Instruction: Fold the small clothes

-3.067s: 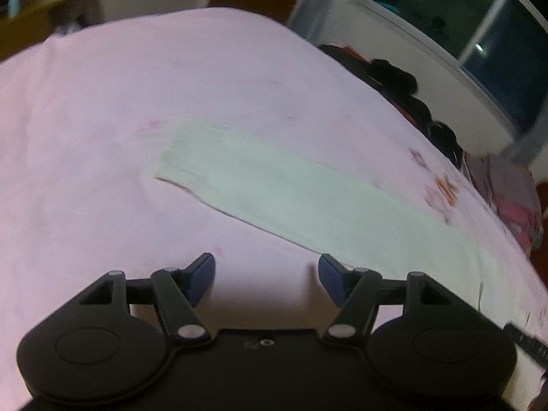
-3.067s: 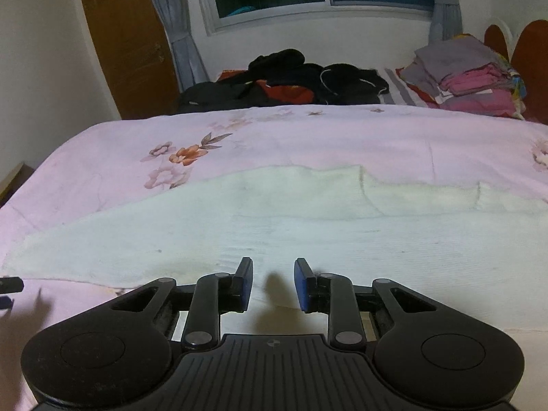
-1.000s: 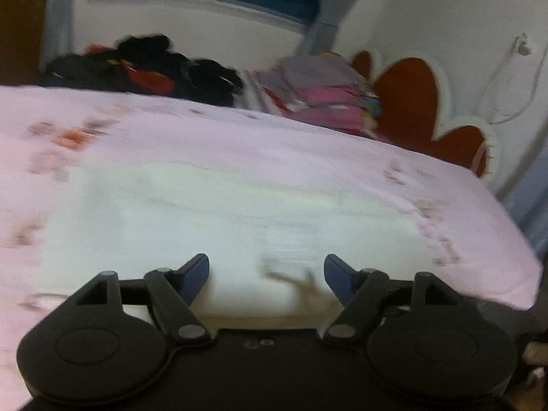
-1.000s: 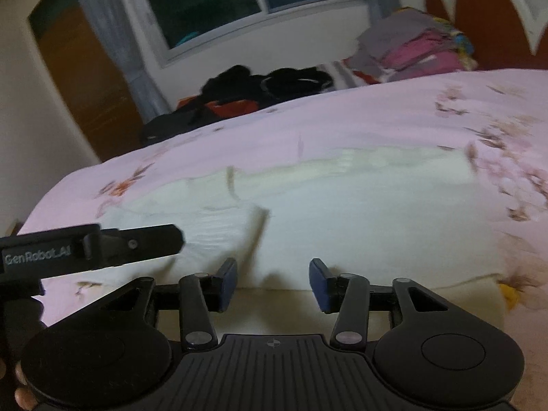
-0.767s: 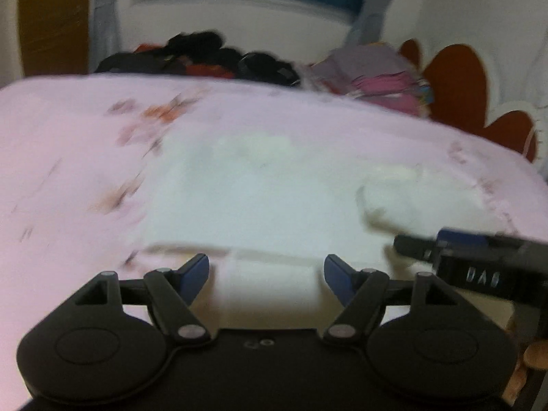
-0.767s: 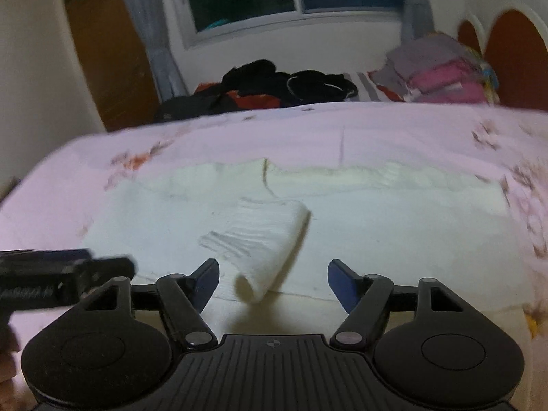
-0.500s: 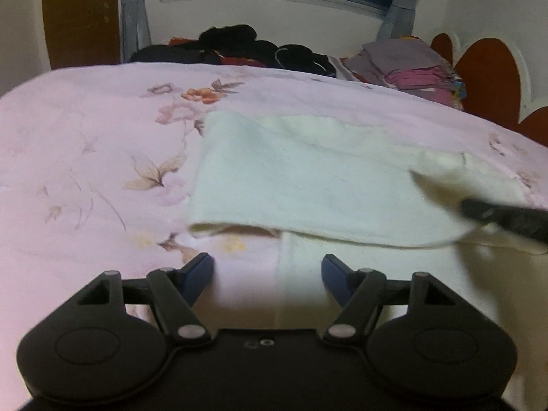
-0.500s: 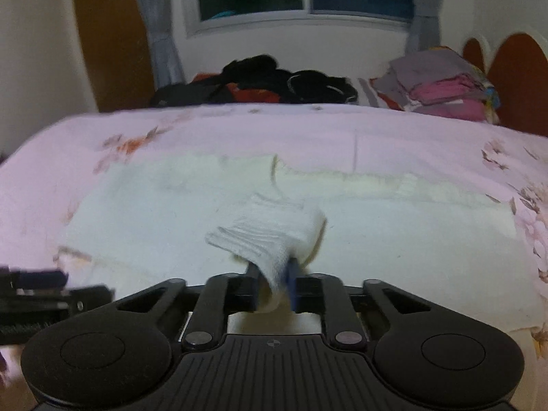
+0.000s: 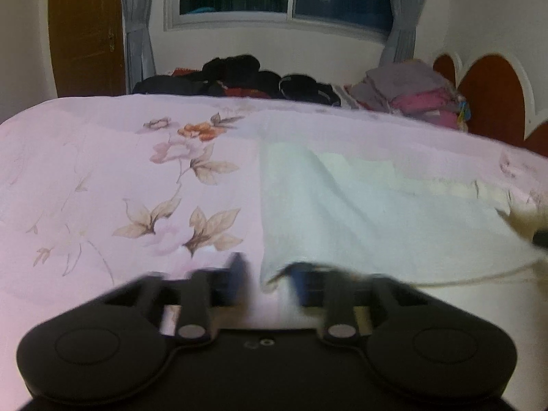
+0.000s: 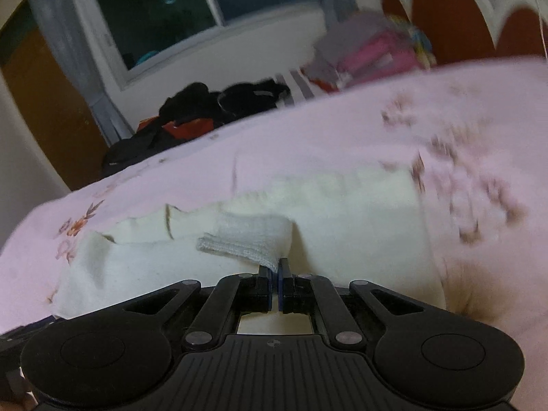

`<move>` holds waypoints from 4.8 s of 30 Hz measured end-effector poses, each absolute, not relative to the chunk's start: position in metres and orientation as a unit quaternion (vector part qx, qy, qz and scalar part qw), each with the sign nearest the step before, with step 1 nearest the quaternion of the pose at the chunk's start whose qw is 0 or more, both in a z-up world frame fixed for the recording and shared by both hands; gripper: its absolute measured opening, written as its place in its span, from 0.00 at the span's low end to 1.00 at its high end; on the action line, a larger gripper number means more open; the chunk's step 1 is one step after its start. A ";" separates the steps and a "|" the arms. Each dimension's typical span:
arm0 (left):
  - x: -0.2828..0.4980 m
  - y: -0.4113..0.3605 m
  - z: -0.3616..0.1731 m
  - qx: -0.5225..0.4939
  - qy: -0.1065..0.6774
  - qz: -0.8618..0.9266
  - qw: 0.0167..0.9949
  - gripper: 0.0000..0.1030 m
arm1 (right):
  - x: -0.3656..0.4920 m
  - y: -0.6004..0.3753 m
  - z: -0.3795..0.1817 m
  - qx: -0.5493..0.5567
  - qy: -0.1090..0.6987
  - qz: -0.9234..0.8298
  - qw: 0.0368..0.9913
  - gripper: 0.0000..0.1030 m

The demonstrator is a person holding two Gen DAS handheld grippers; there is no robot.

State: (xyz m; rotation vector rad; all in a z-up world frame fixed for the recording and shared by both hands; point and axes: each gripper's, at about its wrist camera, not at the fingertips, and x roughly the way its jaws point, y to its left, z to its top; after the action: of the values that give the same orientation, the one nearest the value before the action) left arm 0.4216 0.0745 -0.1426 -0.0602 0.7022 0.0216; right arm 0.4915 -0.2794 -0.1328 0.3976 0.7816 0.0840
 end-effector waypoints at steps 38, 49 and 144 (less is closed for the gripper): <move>0.494 0.066 -0.135 -0.062 0.358 -0.028 0.931 0.24 | 0.525 -0.291 -0.148 0.095 0.393 -0.021 0.914 0.14; 0.503 0.070 -0.142 -0.072 0.365 -0.036 0.928 0.24 | 0.518 -0.285 -0.152 0.020 0.376 -0.052 0.925 0.07; 0.233 0.059 -0.083 0.028 0.400 -0.070 0.914 0.60 | 0.242 -0.250 -0.084 0.024 0.389 0.057 0.919 0.75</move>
State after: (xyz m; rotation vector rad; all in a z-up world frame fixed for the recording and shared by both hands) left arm 0.2332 0.0593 -0.0829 0.0581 0.8231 -0.1441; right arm 0.2418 -0.2495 -0.0836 0.0500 0.8002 0.1163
